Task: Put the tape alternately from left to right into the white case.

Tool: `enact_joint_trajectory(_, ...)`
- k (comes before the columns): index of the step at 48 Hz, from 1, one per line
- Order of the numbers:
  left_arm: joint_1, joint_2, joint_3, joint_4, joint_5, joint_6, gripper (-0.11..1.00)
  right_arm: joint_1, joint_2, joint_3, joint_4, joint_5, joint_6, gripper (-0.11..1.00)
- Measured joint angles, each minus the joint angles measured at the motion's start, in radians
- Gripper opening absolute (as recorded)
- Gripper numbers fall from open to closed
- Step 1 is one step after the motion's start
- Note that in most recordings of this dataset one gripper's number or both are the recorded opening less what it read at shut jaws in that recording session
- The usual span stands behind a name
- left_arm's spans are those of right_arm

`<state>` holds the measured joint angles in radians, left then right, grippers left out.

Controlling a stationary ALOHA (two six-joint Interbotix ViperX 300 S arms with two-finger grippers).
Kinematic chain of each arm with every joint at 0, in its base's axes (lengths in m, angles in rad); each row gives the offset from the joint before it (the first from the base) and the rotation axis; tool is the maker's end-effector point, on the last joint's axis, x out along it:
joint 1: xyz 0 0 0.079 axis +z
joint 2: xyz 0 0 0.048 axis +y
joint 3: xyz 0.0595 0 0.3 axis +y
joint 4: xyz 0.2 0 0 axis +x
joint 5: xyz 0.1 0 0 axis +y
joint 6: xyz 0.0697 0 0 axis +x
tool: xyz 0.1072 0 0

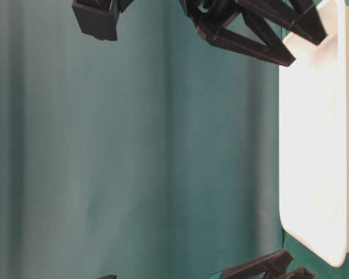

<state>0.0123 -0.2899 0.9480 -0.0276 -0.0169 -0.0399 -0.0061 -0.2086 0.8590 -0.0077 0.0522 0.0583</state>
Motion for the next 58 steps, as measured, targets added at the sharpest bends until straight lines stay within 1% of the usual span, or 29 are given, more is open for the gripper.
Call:
enact_joint_trajectory(19, 0.000, 0.000, 0.000, 0.002, 0.000, 0.000, 0.89, 0.081, -0.023, 0.015, 0.000, 0.011, 0.069, 0.87)
enact_joint_trajectory(31, 0.000, 0.000, 0.000, 0.000, 0.000, 0.000, 0.89, 0.100, -0.075, 0.060, 0.000, 0.011, 0.112, 0.87)
enact_joint_trajectory(40, 0.000, 0.000, 0.000, 0.000, 0.000, 0.000, 0.89, 0.106, -0.110, 0.095, 0.000, 0.014, 0.118, 0.87)
enact_joint_trajectory(44, 0.000, 0.000, 0.000, 0.000, -0.002, 0.000, 0.89, 0.109, -0.123, 0.107, 0.000, 0.034, 0.118, 0.87)
enact_joint_trajectory(51, 0.002, 0.000, 0.000, 0.000, 0.000, 0.000, 0.89, 0.110, -0.138, 0.120, 0.000, 0.069, 0.118, 0.87)
enact_joint_trajectory(58, 0.000, 0.000, 0.000, 0.000, 0.000, 0.000, 0.89, 0.110, -0.143, 0.126, 0.000, 0.074, 0.118, 0.87)
